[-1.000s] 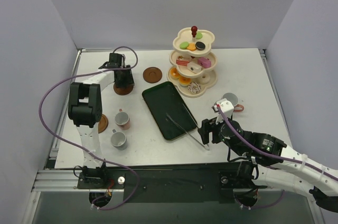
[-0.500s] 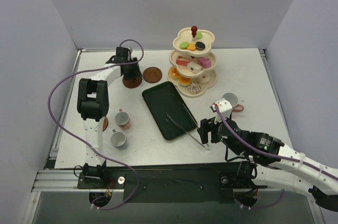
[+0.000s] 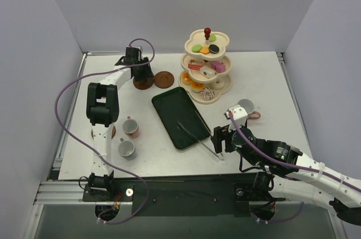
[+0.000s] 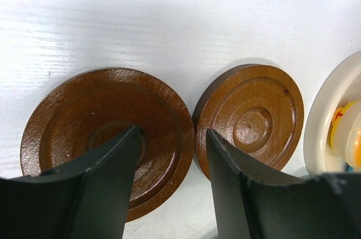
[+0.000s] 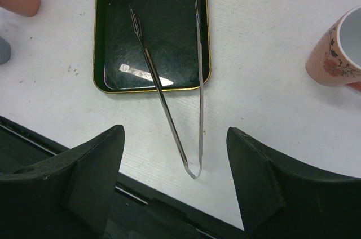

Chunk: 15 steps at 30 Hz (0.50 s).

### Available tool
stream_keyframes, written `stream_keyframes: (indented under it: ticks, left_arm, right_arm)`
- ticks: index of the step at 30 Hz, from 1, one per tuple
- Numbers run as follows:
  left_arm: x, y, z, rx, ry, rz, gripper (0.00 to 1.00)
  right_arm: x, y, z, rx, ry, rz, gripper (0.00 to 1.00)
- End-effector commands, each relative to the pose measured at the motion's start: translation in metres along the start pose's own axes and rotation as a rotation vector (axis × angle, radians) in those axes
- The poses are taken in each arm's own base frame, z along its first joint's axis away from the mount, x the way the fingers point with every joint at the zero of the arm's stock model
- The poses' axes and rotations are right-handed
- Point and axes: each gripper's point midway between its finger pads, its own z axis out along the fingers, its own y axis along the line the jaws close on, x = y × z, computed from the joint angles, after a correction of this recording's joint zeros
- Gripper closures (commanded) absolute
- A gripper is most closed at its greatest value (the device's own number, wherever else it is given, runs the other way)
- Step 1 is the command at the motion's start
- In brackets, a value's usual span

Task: Serve the afternoon tea

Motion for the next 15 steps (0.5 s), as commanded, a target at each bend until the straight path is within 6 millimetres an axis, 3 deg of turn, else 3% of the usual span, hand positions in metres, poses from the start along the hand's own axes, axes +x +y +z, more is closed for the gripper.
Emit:
stream_keyframes:
  ticks: [1,5,8,9,10,11,15]
  left_arm:
    - [-0.009,-0.007,-0.005,0.011,-0.013,0.005,0.34]
    - [-0.047,-0.023,-0.044,0.024,-0.110,0.045,0.23]
    - [-0.080,-0.033,-0.093,0.001,-0.220,0.086,0.17]
    - [-0.078,-0.024,-0.099,-0.030,-0.232,0.087,0.16]
    - [-0.090,-0.031,-0.126,-0.024,-0.286,0.087,0.15]
    - [-0.077,-0.016,-0.125,-0.066,-0.277,0.076,0.15]
    - [-0.041,0.023,-0.167,-0.180,-0.306,-0.015,0.13]
  right_arm:
    - [0.000,-0.005,0.001,0.037,0.002,-0.012,0.32]
    - [-0.003,-0.006,0.000,0.039,-0.006,-0.017,0.32]
    - [-0.005,-0.005,-0.001,0.036,-0.008,-0.017,0.32]
    - [-0.005,-0.005,-0.001,0.035,-0.007,-0.019,0.32]
    - [-0.005,-0.005,0.000,0.037,-0.008,-0.021,0.32]
    - [-0.005,-0.005,0.000,0.039,-0.008,-0.022,0.32]
    - [-0.005,-0.005,0.000,0.034,-0.011,-0.026,0.32]
